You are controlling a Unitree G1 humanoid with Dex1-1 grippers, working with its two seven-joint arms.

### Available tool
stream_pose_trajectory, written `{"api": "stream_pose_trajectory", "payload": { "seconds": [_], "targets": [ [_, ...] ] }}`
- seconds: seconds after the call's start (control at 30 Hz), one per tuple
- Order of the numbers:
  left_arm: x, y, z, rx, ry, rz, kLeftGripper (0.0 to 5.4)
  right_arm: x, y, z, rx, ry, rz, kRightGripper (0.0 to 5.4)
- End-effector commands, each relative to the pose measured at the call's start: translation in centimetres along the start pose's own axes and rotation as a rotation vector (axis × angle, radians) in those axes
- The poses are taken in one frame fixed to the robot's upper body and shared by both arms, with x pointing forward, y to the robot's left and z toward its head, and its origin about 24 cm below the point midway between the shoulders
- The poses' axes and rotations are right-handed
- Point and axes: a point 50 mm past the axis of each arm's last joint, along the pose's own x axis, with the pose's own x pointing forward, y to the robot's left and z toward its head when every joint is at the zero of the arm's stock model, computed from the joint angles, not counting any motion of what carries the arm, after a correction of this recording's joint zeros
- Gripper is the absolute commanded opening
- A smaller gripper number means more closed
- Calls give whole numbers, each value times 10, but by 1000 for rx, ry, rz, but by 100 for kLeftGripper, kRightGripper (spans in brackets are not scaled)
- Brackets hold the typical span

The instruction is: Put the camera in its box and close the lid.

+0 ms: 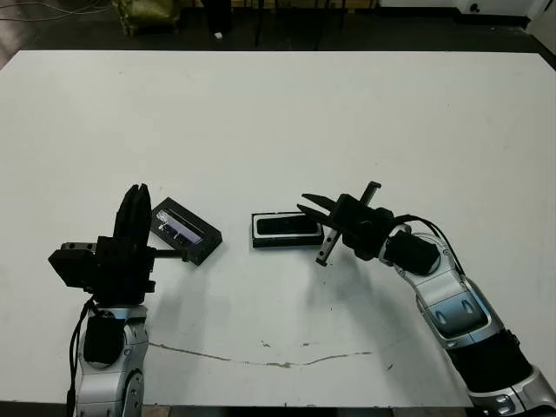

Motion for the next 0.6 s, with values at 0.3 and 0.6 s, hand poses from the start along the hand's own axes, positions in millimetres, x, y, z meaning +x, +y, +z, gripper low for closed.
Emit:
{"api": "stream_pose_trajectory", "payload": {
  "seconds": [0.3, 0.6],
  "targets": [
    [-2, 3, -5, 14, 19, 3, 0, -10, 18, -16, 24, 165, 83, 1],
    [-3, 2, -5, -2, 31, 9, 0, -23, 22, -23, 4, 223, 95, 1]
  ]
}}
